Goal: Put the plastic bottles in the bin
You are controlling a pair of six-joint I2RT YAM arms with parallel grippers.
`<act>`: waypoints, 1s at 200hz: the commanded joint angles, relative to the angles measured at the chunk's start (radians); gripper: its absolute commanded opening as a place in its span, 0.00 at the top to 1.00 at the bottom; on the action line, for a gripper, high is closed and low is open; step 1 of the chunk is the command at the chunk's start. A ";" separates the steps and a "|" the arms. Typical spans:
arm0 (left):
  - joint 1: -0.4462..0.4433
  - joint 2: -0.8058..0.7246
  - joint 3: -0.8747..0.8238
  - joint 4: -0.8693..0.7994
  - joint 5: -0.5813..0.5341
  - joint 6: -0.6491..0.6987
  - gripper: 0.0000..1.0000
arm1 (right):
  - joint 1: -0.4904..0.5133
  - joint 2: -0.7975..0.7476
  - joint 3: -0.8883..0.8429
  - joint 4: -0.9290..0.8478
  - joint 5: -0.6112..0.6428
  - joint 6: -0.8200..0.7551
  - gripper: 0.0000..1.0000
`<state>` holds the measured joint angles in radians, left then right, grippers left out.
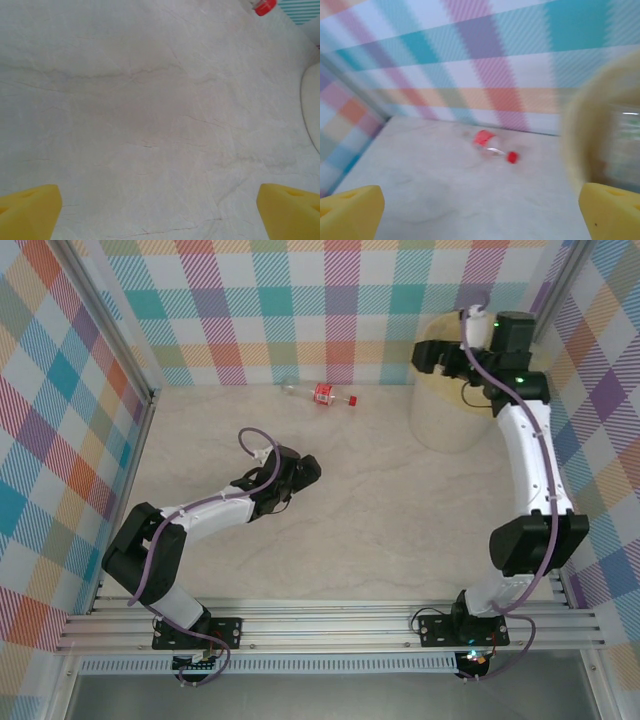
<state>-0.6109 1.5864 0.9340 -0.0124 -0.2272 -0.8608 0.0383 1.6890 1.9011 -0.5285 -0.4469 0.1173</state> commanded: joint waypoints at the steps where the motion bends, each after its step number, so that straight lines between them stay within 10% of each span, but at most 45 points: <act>1: 0.020 -0.024 0.024 -0.069 -0.042 -0.038 0.00 | 0.054 0.095 -0.003 0.103 -0.200 -0.036 0.00; 126: 0.137 0.017 0.007 0.017 -0.010 -0.010 0.00 | 0.201 0.989 0.761 0.093 -0.034 0.274 0.00; 200: 0.264 0.331 0.272 0.147 0.137 0.123 0.00 | 0.225 1.195 0.866 0.263 0.023 0.456 0.00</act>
<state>-0.3859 1.8706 1.1290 0.0792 -0.1520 -0.7879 0.2432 2.8357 2.7068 -0.3519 -0.4309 0.4995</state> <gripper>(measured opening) 0.999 0.996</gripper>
